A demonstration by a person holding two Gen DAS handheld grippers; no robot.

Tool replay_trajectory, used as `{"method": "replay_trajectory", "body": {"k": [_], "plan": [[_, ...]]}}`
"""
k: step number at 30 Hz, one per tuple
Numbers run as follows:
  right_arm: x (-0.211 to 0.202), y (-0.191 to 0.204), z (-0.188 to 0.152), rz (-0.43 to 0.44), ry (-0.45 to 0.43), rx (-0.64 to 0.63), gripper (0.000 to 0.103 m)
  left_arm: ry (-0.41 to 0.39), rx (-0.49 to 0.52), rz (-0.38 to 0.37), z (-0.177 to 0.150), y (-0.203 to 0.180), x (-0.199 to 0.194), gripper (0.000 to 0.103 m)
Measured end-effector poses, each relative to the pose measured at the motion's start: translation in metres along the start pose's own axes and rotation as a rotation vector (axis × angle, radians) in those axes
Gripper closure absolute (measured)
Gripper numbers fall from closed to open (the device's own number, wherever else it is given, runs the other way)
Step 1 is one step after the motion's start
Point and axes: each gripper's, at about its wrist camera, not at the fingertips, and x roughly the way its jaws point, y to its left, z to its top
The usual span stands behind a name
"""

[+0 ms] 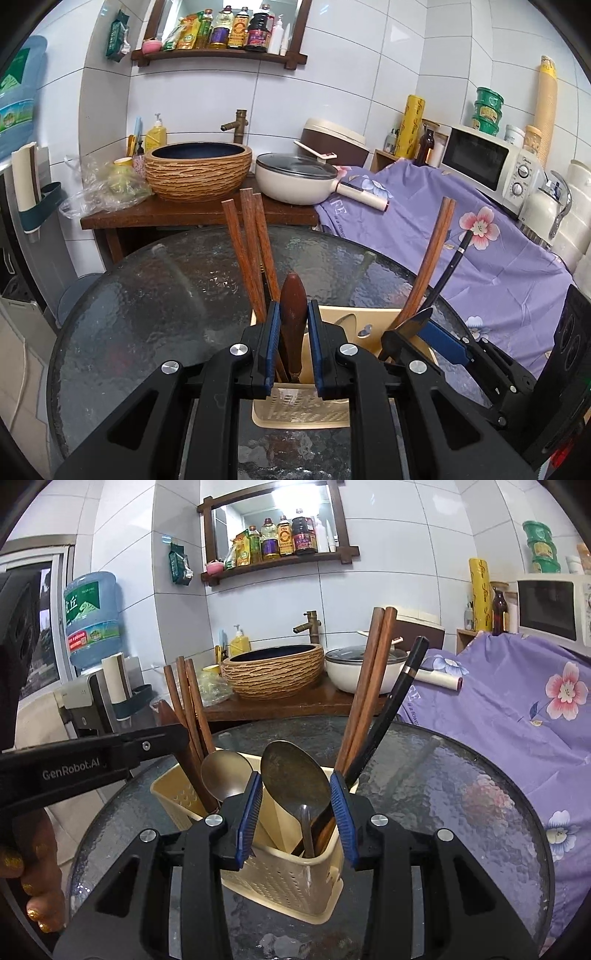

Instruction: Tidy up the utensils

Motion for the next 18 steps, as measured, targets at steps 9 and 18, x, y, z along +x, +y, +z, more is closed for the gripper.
{"method": "replay_trajectory", "body": {"k": [9,18], "plan": [[-0.017,0.0,-0.002,-0.009,-0.027,-0.002,0.053,-0.098,0.022,0.015,0.002,-0.003,-0.037,0.063],[-0.069,0.003,-0.024,-0.004,-0.03,-0.052,0.02,-0.222,0.071,0.09,-0.047,0.009,-0.089,0.007]]}}
